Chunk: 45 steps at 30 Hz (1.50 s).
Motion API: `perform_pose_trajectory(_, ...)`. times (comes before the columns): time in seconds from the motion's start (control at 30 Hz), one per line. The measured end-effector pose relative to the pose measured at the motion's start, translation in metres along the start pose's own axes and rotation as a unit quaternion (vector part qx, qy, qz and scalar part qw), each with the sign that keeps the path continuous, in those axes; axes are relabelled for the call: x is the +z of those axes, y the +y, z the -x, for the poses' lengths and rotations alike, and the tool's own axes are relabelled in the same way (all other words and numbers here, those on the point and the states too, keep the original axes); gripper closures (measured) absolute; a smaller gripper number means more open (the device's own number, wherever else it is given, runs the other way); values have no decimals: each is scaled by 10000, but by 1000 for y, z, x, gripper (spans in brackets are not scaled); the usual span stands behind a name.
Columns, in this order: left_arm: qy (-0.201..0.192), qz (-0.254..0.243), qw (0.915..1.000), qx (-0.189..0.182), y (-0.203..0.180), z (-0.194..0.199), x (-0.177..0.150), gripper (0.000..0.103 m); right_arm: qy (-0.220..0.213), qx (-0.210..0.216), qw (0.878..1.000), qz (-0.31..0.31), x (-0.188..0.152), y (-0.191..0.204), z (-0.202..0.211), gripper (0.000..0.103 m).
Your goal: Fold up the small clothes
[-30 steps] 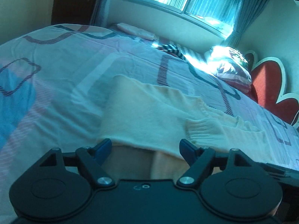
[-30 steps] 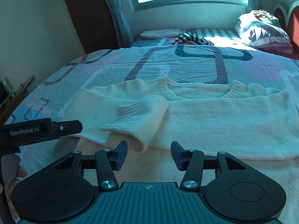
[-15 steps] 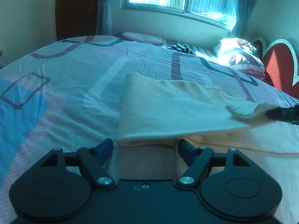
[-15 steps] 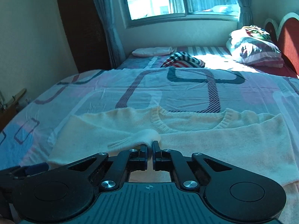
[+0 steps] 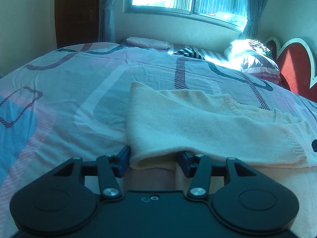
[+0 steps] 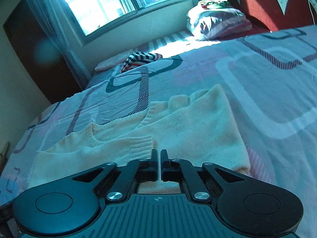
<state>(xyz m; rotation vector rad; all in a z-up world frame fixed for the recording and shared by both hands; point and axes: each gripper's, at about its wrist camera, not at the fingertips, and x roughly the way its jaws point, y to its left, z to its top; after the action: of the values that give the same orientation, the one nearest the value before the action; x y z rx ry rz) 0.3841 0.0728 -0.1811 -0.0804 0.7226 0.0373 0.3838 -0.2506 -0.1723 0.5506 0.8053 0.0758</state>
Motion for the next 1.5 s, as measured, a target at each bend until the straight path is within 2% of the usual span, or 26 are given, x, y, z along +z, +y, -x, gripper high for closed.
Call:
perform_pose_trajectory(0.03,-1,-11,10000,24,0,0,0,50,-2,6,10000,30,0,2,0,92)
perform_pose_trajectory(0.07,2,-2,10000,37,0,0,0,49,24,-5,10000,88,-1,5,-1,76)
perform_pose_trajectory(0.1,10,10,10000,45,0,0,0,47,45,-22,9999,122,-1,8,-4,53)
perform_pose_trajectory(0.13,14,18,10000,55,1,-1,1,45,43,-33,9999,159,-2,10,-5,43)
perform_pose_trajectory(0.17,14,14,10000,66,2,-1,1,44,86,11,9997,216,-3,13,-9,40)
perform_pose_trajectory(0.27,5,-12,10000,87,2,-1,0,43,195,15,9991,383,-6,25,-21,41)
perform_pose_trajectory(0.33,1,-23,10000,95,2,-1,0,43,302,-12,9981,531,-10,34,-33,53)
perform_pose_trajectory(0.4,2,-25,10000,96,2,-2,0,43,401,-67,9971,638,-15,40,-42,74)
perform_pose_trajectory(0.5,-7,-50,9999,119,1,-2,0,42,470,7,9966,670,-18,44,-46,93)
perform_pose_trajectory(0.53,-12,-59,9999,127,1,-2,0,42,427,51,9966,696,-17,46,-43,94)
perform_pose_trajectory(0.7,-38,-133,9997,176,-2,-3,0,42,-424,-248,9911,1240,-1,52,-8,95)
perform_pose_trajectory(0.8,-41,-155,9997,200,-2,-4,0,42,-518,-522,9872,1412,4,40,1,95)
perform_pose_trajectory(0.9,-52,-159,9997,195,-3,-5,-1,44,-373,-731,9891,1221,4,18,-2,95)
perform_pose_trajectory(0.97,-95,-144,9998,111,-3,-4,-2,55,-210,-791,9911,1053,2,5,-8,95)
perform_pose_trajectory(1.03,-128,-46,9999,-35,-1,-3,-2,79,-107,-875,9915,960,-1,-4,-12,95)
perform_pose_trajectory(1.1,-107,5,9998,-186,-2,-2,-1,89,-54,-989,9908,926,-3,-10,-14,95)
perform_pose_trajectory(1.13,-109,-18,9998,-188,-3,-2,-2,90,-4,-1062,9901,922,-5,-13,-16,95)
perform_pose_trajectory(1.2,-18,-97,9998,-176,-5,-3,-3,89,24,-1139,9898,858,-8,-20,-17,95)
perform_pose_trajectory(1.3,113,-212,9996,-124,-5,0,1,73,-74,-1269,9872,968,-8,-16,-11,93)
perform_pose_trajectory(1.33,143,-223,9996,-125,-3,3,2,67,-139,-1273,9868,991,-7,-14,-7,91)
perform_pose_trajectory(1.37,152,-195,9996,-129,1,7,3,62,-243,-1334,9853,1037,-7,-12,-2,82)
perform_pose_trajectory(1.4,126,-125,9998,-136,5,11,3,53,-354,-1378,9838,1089,-6,-11,2,77)
perform_pose_trajectory(1.43,62,10,9998,-162,10,16,4,47,-440,-1421,9827,1100,-4,-11,6,76)
perform_pose_trajectory(1.5,-40,295,9990,-325,18,24,7,47,-586,-1364,9836,1026,0,-11,12,73)
